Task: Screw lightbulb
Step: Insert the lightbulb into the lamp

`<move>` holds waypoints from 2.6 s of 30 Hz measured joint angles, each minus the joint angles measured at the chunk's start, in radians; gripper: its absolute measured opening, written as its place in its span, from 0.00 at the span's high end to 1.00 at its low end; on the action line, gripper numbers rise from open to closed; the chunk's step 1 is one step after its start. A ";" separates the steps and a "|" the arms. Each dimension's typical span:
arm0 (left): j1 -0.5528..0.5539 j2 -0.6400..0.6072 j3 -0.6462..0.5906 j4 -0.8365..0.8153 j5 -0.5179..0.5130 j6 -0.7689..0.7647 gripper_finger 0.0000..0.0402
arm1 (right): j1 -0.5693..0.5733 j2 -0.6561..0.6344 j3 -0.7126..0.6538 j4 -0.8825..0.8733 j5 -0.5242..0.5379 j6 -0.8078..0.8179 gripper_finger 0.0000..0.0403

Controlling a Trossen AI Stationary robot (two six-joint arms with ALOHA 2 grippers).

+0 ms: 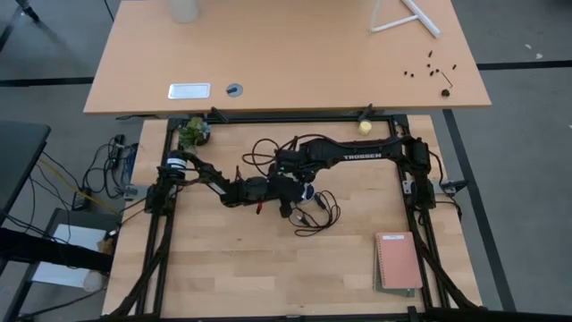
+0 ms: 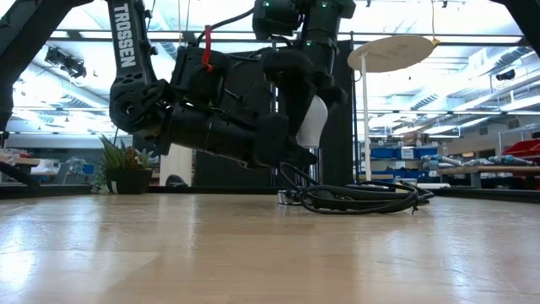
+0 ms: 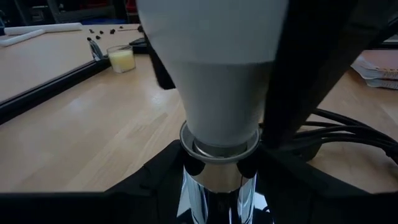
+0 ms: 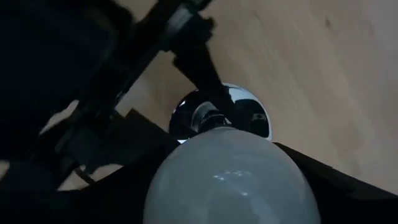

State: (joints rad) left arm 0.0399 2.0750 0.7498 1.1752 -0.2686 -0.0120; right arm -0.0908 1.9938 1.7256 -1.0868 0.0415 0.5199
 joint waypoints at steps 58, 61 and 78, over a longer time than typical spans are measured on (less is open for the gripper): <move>0.000 -0.006 0.000 -0.047 -0.082 0.078 0.50 | -0.028 -0.091 -0.155 0.214 0.126 -0.373 0.70; -0.001 -0.012 -0.001 -0.055 -0.086 0.087 0.49 | -0.028 -0.130 -0.154 0.170 0.147 -0.393 0.71; -0.002 -0.195 -0.116 -0.104 -0.161 0.143 0.47 | -0.038 -0.164 -0.178 0.030 0.155 -0.437 0.73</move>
State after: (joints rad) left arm 0.0383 1.8797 0.6334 1.0714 -0.4297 0.1312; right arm -0.1287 1.8297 1.5472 -1.0563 0.1963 0.0834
